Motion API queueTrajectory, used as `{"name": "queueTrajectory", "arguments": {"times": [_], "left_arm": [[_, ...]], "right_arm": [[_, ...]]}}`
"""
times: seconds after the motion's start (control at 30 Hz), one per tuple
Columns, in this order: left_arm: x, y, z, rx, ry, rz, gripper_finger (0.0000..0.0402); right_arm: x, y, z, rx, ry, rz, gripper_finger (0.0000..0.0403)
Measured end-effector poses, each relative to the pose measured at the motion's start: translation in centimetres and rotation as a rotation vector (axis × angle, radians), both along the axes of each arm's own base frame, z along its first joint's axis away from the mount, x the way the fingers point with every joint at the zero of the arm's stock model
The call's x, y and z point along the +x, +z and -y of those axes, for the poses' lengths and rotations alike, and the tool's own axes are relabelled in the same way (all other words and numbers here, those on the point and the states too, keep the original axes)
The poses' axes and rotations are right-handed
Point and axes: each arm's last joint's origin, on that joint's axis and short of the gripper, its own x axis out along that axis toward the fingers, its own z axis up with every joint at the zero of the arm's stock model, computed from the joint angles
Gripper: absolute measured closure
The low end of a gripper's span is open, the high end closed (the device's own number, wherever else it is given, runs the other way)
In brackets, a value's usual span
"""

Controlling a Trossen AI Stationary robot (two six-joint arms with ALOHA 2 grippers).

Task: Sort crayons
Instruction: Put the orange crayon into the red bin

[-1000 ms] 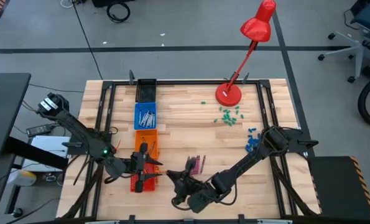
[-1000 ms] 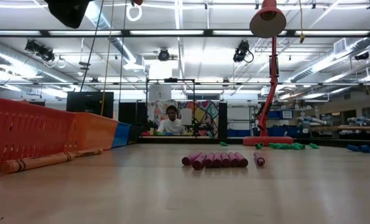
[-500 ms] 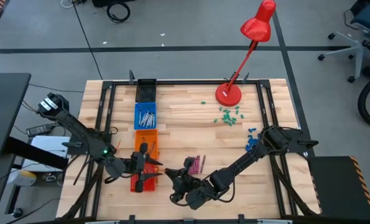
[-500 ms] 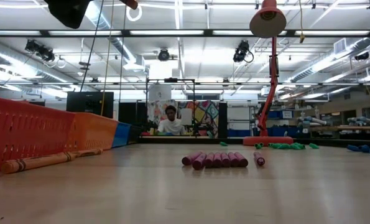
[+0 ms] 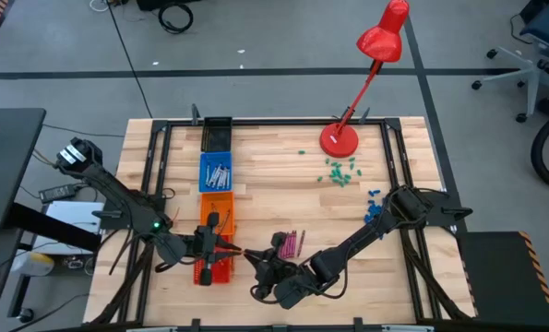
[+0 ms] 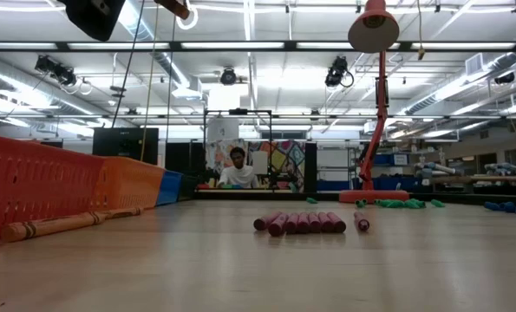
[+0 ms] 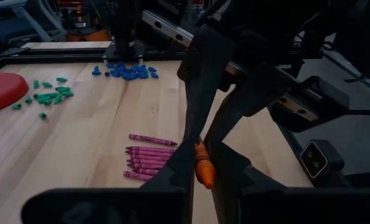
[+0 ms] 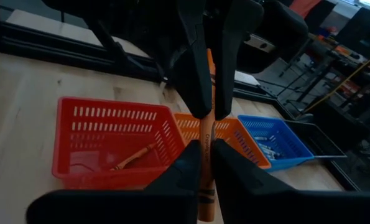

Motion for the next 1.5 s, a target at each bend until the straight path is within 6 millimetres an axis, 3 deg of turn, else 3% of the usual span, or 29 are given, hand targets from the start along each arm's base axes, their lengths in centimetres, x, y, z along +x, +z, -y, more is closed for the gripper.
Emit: {"name": "queueTrajectory", "arguments": {"times": [0.33, 0.53, 0.8, 1.1, 1.5], "left_arm": [[-0.2, -0.4, -0.1, -0.006, -0.001, -0.049, 0.0353], [-1.2, -0.7, -0.6, -0.143, -0.039, -0.181, 0.0356], [-2.8, -0.7, -1.3, -0.378, -0.083, -0.400, 0.0356], [-4.2, -1.8, -2.4, -0.457, 0.008, -0.627, 0.0356], [-3.0, -3.6, -4.1, -0.550, 0.051, -0.874, 0.0356]], "right_arm": [[-0.1, -0.3, 0.1, -0.026, -0.002, -0.032, 0.0275], [-0.3, -0.7, 0.2, -0.020, -0.011, -0.061, 0.0239], [-1.0, -1.7, 0.7, -0.025, -0.044, -0.147, 0.0238], [-1.0, -2.1, 1.2, 0.023, -0.032, -0.194, 0.0238], [-1.3, -4.7, 2.8, 0.143, -0.020, -0.270, 0.0238]]}}
